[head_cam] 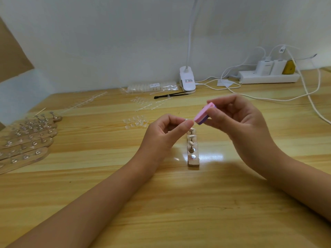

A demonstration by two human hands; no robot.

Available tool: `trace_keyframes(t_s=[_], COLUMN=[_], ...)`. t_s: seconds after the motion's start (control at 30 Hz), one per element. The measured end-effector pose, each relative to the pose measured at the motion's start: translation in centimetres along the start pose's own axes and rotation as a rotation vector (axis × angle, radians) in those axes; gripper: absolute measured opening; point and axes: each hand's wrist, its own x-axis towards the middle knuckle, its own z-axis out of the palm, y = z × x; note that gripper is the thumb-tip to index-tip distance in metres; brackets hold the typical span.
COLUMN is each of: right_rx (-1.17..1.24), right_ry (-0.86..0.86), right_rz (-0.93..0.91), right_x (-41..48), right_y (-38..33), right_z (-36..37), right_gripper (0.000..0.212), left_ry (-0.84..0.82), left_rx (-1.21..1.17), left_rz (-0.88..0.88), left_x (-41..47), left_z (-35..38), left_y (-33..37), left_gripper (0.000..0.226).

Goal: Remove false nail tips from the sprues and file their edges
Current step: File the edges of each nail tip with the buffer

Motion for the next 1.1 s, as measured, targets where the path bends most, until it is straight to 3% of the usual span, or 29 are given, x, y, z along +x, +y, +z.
trace_keyframes(t_s=[0.27,0.4,0.6,1.1], right_rx=[-0.014,-0.094,-0.105,-0.043], right_ry=[-0.008,-0.110,-0.117,-0.128], right_rz=[0.029,0.050,0.105,0.007], right_x=[0.5,-0.1,0.0,-0.3], right_y=[-0.4,0.0,0.5,0.5], right_z=[-0.9,-0.2,-0.1,0.3], right_gripper=[0.024,0.024,0.028,0.018], left_ry=[-0.024,-0.076,-0.082,-0.052], left_rx=[-0.011,-0.009,-0.013,0.043], left_rz=[-0.029,-0.011,-0.002,0.007], left_x=[0.0,-0.1,-0.2,-0.3], left_z=[-0.1,0.1,0.1,0.5], left_y=[-0.2,0.0,0.2,0.5], left_gripper=[0.032,0.014,0.018,0.027])
